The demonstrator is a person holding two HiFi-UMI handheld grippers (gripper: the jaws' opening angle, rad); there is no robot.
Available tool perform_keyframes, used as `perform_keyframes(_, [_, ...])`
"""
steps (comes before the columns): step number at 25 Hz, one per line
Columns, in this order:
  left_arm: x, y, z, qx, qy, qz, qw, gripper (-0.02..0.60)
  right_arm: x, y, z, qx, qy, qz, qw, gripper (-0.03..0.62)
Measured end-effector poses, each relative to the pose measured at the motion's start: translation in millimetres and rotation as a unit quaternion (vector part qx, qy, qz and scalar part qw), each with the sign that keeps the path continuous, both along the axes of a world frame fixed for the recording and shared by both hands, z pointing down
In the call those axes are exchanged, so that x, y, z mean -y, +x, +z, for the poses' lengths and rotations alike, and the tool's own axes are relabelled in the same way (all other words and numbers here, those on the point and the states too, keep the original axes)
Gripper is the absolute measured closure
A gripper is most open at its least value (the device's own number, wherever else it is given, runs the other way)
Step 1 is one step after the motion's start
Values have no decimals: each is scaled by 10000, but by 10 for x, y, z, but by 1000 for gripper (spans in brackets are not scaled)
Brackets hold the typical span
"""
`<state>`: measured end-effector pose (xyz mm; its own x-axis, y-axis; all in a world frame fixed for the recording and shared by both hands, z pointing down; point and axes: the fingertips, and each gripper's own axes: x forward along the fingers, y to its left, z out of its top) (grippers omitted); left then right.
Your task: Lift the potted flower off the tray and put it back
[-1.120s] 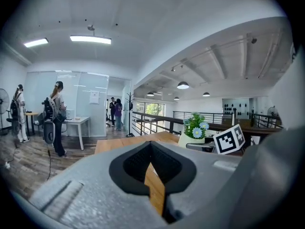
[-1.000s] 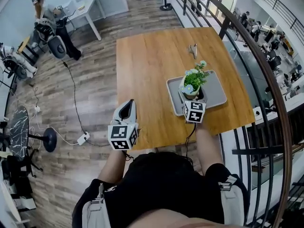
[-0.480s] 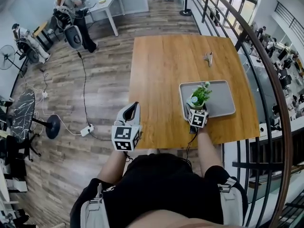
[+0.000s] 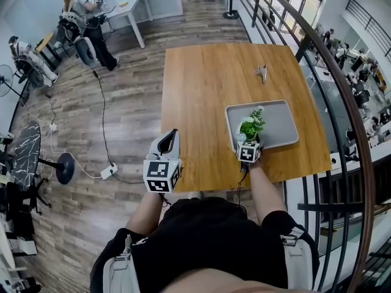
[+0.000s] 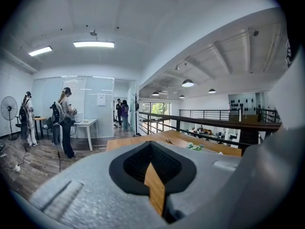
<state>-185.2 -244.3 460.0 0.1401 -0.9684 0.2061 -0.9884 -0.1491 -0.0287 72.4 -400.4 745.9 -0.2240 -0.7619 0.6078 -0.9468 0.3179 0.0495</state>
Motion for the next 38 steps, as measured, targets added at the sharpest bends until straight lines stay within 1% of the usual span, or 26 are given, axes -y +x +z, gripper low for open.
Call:
perform_keyframes(4, [54,69,14,-42,5,96,9999,569,4,36,-8,189,172,9,9997,121])
perform_keyframes(9, [123,175,61,-97,-12,294,9995,569,-79,164,-313,456,599,110,9971,121])
perform_keyframes(13, [221,356,73,-170,1,557,9983,569,-200,272,-851,687,1273,98,9894,123])
perform_keyframes(17, [308,539,79,-238,0,827,9963,569,-363,273,-1614,1008,2074,-60,9730,131])
perform_keyframes(20, [360,695,64,-302,21,1036,9942,569,-484,314,-2192,1139,2649,-69,9575,192])
perform_keyframes(22, [392,790,51,-336,37,1151,9928,569,-559,385,-2536,1187,2972,54,9474,272])
perform_keyframes(24, [420,872,39,-360,54,1250,9915,569,-635,473,-2808,1128,3219,285,9396,365])
perform_keyframes(25, [430,911,30,-374,65,1296,9908,569,-673,528,-2911,1018,3317,456,9368,429])
perform_keyframes(26, [439,948,18,-391,79,1340,9902,569,-711,581,-2996,895,3396,623,9342,532])
perform_keyframes(27, [447,982,3,-406,97,1381,9895,569,-751,617,-3063,826,3444,735,9323,599])
perform_keyframes(29, [458,1042,-26,-424,128,1459,9883,569,-851,633,-3151,883,3443,769,9315,600])
perform_keyframes(33, [473,1128,-35,-454,145,1562,9866,569,-1036,631,-3160,1046,3320,701,9348,600])
perform_keyframes(38, [514,1202,-39,-459,135,1635,9854,569,-1013,700,-3111,1059,3238,830,9365,600])
